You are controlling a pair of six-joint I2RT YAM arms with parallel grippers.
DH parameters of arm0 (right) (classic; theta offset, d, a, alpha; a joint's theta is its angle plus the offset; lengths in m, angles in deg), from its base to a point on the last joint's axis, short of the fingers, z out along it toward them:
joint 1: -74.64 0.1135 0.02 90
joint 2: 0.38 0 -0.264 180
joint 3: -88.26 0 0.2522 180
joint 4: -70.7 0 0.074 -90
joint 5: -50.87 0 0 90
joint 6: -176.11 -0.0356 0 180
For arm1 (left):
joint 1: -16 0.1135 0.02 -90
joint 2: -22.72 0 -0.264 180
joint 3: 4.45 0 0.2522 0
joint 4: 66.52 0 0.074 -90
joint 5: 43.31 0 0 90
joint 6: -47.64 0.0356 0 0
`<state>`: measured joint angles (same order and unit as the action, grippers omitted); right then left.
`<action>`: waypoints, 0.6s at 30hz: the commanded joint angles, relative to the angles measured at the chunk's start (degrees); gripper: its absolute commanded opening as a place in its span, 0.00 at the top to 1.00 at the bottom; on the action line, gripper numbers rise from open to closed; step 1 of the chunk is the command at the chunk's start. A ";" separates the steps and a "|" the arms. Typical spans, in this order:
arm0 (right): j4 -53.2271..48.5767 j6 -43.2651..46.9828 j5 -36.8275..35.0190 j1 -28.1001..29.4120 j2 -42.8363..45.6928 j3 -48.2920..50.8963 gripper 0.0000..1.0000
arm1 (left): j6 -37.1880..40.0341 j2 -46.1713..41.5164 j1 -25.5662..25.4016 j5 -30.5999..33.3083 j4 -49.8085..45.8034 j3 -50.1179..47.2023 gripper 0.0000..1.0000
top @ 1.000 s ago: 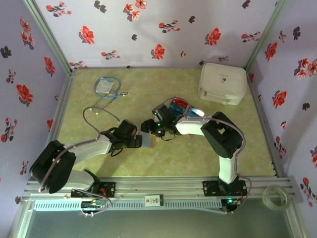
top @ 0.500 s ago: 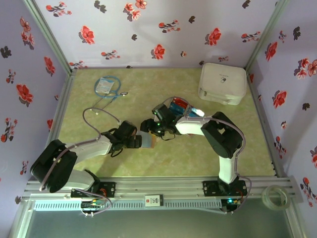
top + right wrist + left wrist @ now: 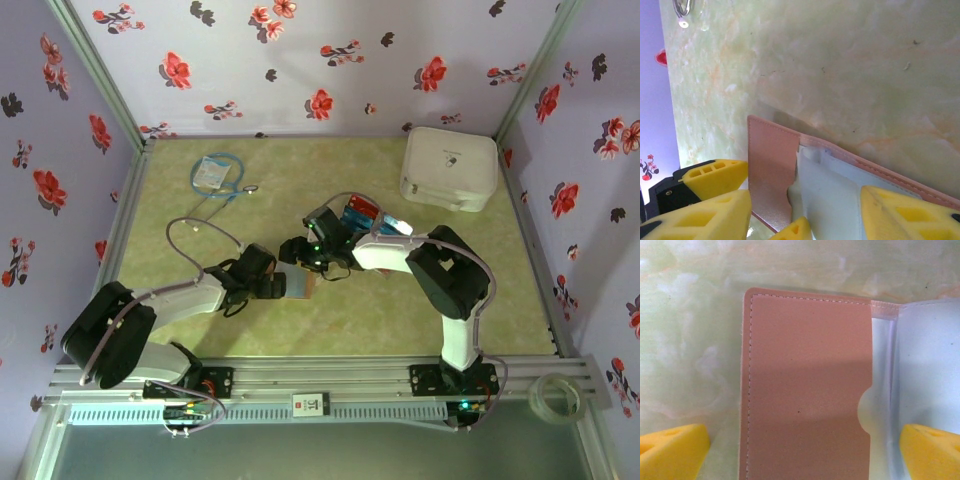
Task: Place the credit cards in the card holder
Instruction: Flip over the card slot on the card holder.
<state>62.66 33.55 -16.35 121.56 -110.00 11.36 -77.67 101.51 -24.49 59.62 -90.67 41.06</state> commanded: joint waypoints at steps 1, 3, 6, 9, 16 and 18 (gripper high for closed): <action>-0.76 0.08 0.97 0.61 -1.03 -1.82 0.41 | -0.90 0.74 0.49 0.22 -0.28 -1.86 0.01; -0.75 0.08 0.85 0.69 -1.04 -1.87 0.41 | -0.99 0.67 0.45 0.25 -0.29 -1.95 0.01; -1.10 0.38 0.01 0.69 -1.01 -1.54 0.41 | -0.99 0.67 0.49 0.26 -0.33 -1.95 0.01; -1.16 0.44 -0.19 0.60 -1.10 -1.35 0.41 | -0.90 0.67 0.44 0.26 -0.32 -1.96 0.01; 0.51 -0.39 1.26 0.63 -2.26 -1.13 0.41 | -0.94 -0.09 0.48 0.17 -0.41 -1.87 0.00; 1.43 -0.79 1.82 0.68 -2.40 -0.96 0.41 | -0.82 -1.01 0.48 0.14 -0.81 -1.58 0.00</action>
<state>62.72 33.51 -15.97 121.80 -111.20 11.01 -77.85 101.05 -24.49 59.57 -90.58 40.95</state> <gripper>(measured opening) 0.589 0.995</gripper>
